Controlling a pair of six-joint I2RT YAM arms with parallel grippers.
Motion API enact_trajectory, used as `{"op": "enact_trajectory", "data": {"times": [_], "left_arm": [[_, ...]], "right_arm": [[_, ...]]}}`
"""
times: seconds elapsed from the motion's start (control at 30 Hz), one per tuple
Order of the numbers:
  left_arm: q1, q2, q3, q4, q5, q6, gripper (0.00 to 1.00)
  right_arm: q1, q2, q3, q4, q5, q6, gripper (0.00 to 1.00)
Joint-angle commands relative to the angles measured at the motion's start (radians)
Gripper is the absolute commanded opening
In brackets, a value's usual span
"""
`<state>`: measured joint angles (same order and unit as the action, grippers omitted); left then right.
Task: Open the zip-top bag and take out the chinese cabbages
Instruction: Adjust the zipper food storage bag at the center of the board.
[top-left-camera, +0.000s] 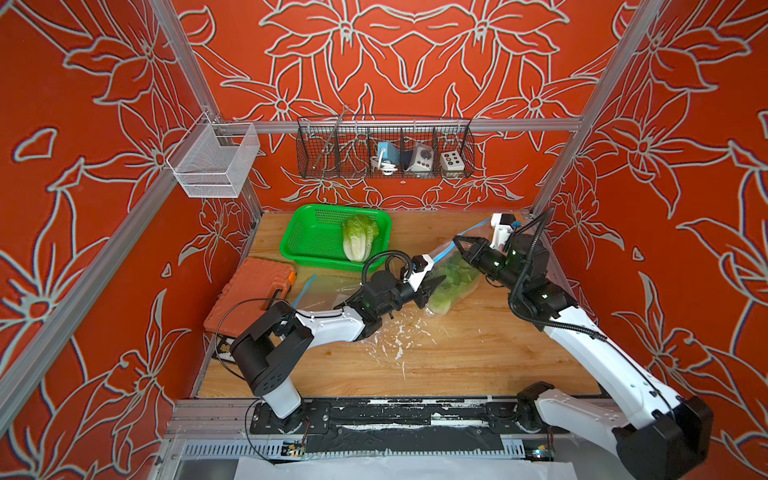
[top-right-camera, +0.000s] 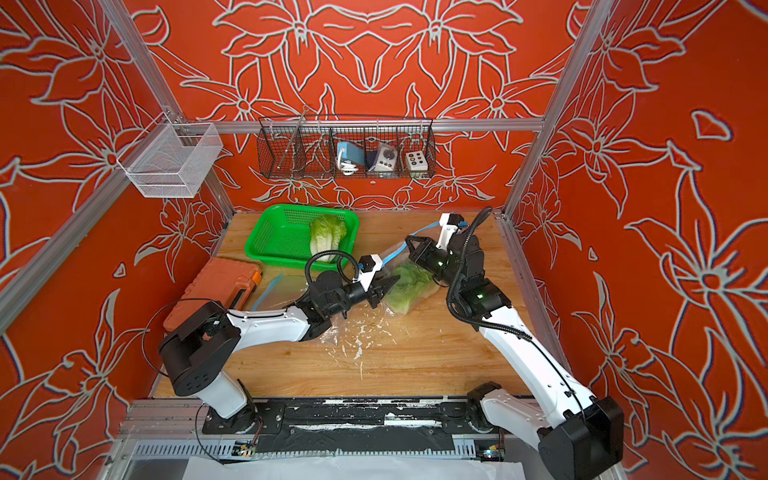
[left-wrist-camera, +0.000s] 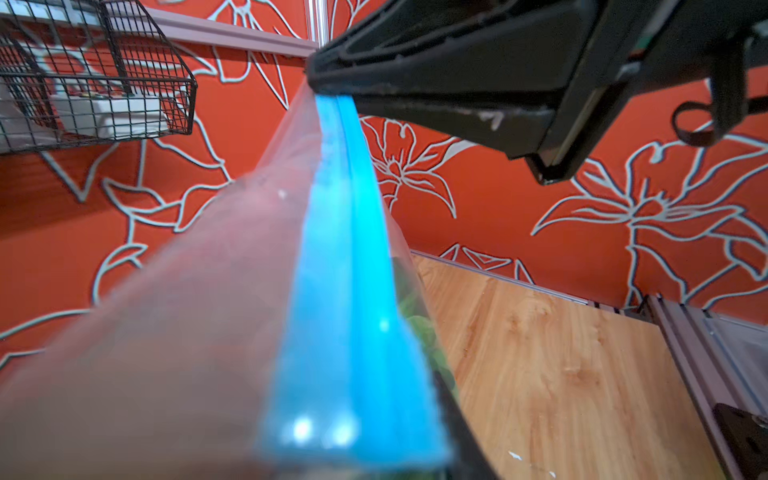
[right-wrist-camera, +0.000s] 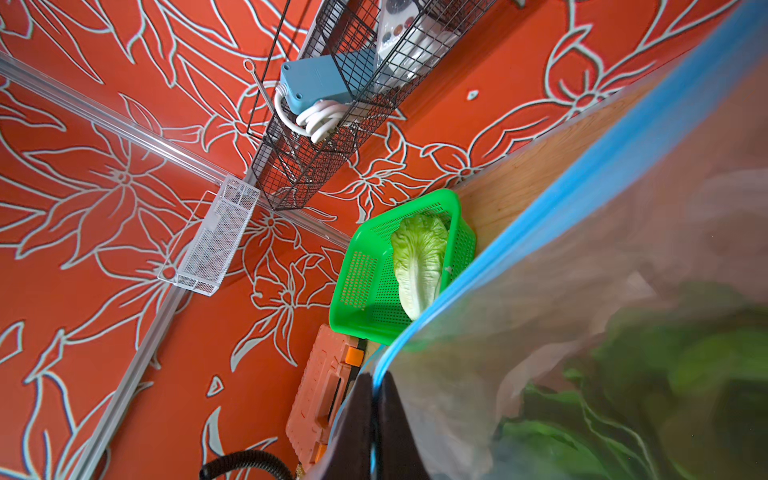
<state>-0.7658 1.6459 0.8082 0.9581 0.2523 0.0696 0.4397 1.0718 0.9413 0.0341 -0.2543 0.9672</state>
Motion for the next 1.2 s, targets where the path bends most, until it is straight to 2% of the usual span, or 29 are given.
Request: {"op": "enact_trajectory", "data": {"times": [0.0, 0.03, 0.07, 0.17, 0.27, 0.33, 0.4, 0.47, 0.53, 0.8, 0.97, 1.1, 1.17], "left_arm": [[0.027, 0.009, 0.036, 0.017, 0.07, -0.042, 0.07], [0.038, 0.011, 0.042, 0.012, 0.094, -0.053, 0.01], [0.05, 0.015, 0.045, 0.011, 0.108, -0.068, 0.0], [0.079, 0.015, 0.057, -0.006, 0.155, -0.097, 0.0], [0.107, 0.0, 0.063, -0.054, 0.224, -0.088, 0.0], [0.132, -0.012, 0.066, -0.086, 0.284, -0.075, 0.0], [0.167, -0.018, 0.066, -0.103, 0.368, -0.073, 0.0], [0.21, -0.022, 0.073, -0.128, 0.45, -0.102, 0.0], [0.24, -0.028, 0.073, -0.141, 0.509, -0.116, 0.0], [0.298, -0.083, 0.059, -0.218, 0.595, -0.071, 0.0], [0.319, -0.115, 0.054, -0.288, 0.631, -0.021, 0.0], [0.337, -0.11, 0.063, -0.321, 0.637, -0.009, 0.0], [0.342, -0.102, 0.065, -0.313, 0.638, -0.019, 0.0]], "right_arm": [[0.004, -0.012, -0.003, -0.014, 0.04, -0.048, 0.3], [0.004, -0.018, -0.006, -0.029, 0.052, -0.066, 0.4], [0.002, -0.026, -0.012, -0.04, 0.065, -0.078, 0.51], [-0.006, -0.058, -0.026, -0.065, 0.094, -0.139, 0.69], [-0.026, -0.113, -0.039, -0.109, 0.169, -0.264, 0.8], [-0.075, -0.142, -0.048, -0.135, 0.169, -0.37, 0.86], [-0.162, -0.159, -0.063, -0.153, 0.143, -0.399, 0.88], [-0.278, -0.169, -0.133, -0.05, 0.022, -0.399, 0.89], [-0.333, -0.161, -0.187, 0.071, -0.088, -0.406, 0.9], [-0.34, 0.025, -0.207, 0.321, -0.446, -0.474, 0.91], [-0.34, 0.123, -0.178, 0.383, -0.485, -0.48, 0.91], [-0.337, 0.186, -0.145, 0.413, -0.608, -0.496, 0.9], [-0.338, 0.192, -0.153, 0.427, -0.613, -0.495, 0.88]]}}
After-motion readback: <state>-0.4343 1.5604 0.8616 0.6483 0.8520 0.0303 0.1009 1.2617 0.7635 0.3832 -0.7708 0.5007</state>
